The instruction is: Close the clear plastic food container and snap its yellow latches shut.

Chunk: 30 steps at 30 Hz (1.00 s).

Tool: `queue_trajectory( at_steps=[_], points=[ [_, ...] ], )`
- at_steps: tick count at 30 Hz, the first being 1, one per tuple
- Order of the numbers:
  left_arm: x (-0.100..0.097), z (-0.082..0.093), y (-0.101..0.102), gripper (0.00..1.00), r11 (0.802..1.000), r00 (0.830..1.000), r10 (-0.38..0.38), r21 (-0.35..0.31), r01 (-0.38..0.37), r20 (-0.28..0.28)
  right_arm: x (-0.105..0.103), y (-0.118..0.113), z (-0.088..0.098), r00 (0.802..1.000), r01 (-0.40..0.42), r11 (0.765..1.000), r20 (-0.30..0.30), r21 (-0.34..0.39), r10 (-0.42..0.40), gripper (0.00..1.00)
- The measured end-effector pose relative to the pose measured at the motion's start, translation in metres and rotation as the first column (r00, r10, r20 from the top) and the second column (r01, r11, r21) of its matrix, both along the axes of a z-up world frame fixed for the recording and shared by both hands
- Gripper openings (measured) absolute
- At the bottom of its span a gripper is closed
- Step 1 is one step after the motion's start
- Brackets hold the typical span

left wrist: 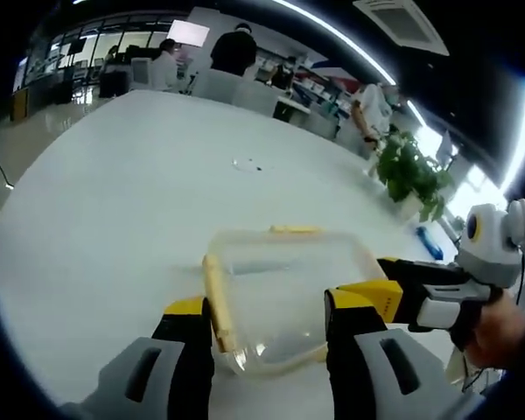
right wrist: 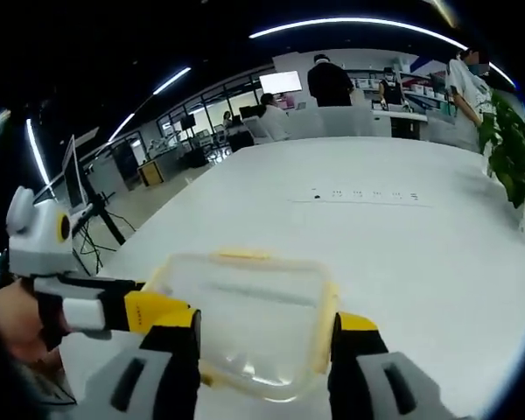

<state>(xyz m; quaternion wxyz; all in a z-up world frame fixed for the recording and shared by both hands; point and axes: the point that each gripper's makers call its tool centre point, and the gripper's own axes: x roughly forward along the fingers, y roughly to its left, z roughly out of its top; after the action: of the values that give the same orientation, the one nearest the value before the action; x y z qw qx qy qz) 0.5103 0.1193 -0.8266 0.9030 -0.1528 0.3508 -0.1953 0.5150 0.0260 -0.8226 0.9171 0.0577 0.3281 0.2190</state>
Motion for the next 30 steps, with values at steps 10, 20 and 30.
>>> queue_trajectory(
  at_steps=[10, 20, 30],
  points=[
    [0.020, 0.000, 0.040, 0.50, 0.998, 0.998, 0.063, 0.002, -0.064, 0.014, 0.018, 0.040, -0.001, 1.000, -0.021, 1.000, 0.012, 0.008, 0.021, 0.58],
    [0.035, 0.000, 0.079, 0.50, 0.992, 0.992, 0.126, 0.007, -0.126, 0.017, 0.031, 0.077, -0.002, 0.999, -0.042, 0.999, 0.025, 0.023, 0.041, 0.58],
    [0.046, 0.001, 0.110, 0.50, 0.984, 0.984, 0.175, 0.008, -0.176, 0.023, 0.042, 0.111, -0.002, 0.999, -0.045, 0.999, 0.031, 0.025, 0.044, 0.58]
  ],
)
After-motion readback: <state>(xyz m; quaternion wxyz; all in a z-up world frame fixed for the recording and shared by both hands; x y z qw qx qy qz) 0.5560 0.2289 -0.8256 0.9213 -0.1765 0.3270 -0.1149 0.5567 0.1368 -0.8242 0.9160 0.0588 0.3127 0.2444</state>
